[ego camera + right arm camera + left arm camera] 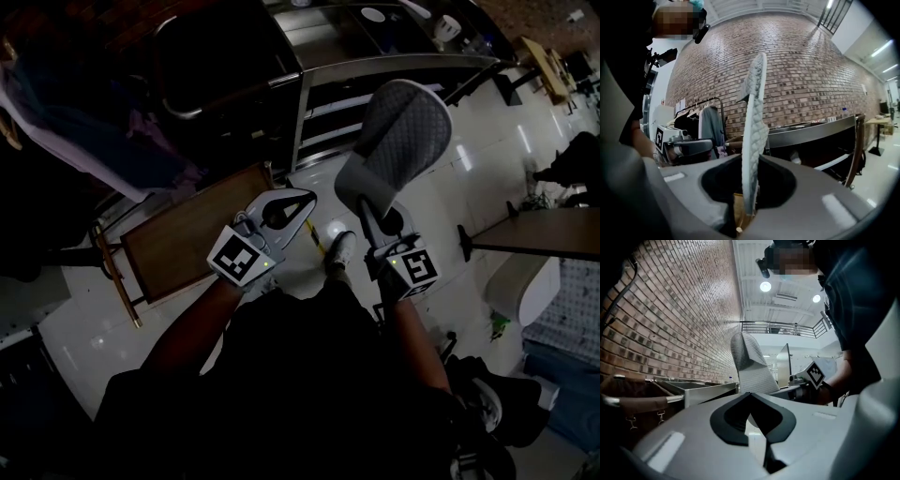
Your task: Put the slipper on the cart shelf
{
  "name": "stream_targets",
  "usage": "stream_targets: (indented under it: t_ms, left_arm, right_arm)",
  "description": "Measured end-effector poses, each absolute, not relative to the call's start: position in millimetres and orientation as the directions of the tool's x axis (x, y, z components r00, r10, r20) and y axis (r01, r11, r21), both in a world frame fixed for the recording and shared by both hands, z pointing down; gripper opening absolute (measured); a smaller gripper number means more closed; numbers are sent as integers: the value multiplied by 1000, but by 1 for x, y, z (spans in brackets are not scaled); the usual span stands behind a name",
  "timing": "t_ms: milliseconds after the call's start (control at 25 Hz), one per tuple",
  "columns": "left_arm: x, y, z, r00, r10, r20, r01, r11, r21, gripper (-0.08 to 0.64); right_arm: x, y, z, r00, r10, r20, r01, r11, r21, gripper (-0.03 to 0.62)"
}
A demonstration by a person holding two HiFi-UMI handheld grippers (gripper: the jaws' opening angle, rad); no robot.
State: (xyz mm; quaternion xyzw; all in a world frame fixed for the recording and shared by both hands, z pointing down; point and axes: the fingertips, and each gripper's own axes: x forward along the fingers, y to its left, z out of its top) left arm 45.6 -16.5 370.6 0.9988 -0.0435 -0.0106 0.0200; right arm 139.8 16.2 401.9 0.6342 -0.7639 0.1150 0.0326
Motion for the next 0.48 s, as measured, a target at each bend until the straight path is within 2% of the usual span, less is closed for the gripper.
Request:
stream_targets:
  t_ms: [240,480]
  left_arm:
    - [124,-35,373,991,-131,-14,-131,-991,11,2]
    - [213,-48,378,974,-228,5,-228,-973,19,2]
  right_arm:
    - [218,-8,413,-249,-954,167,-962,223,-159,67]
    - [292,-29,444,-407,-891,199,-910,377,-171,67]
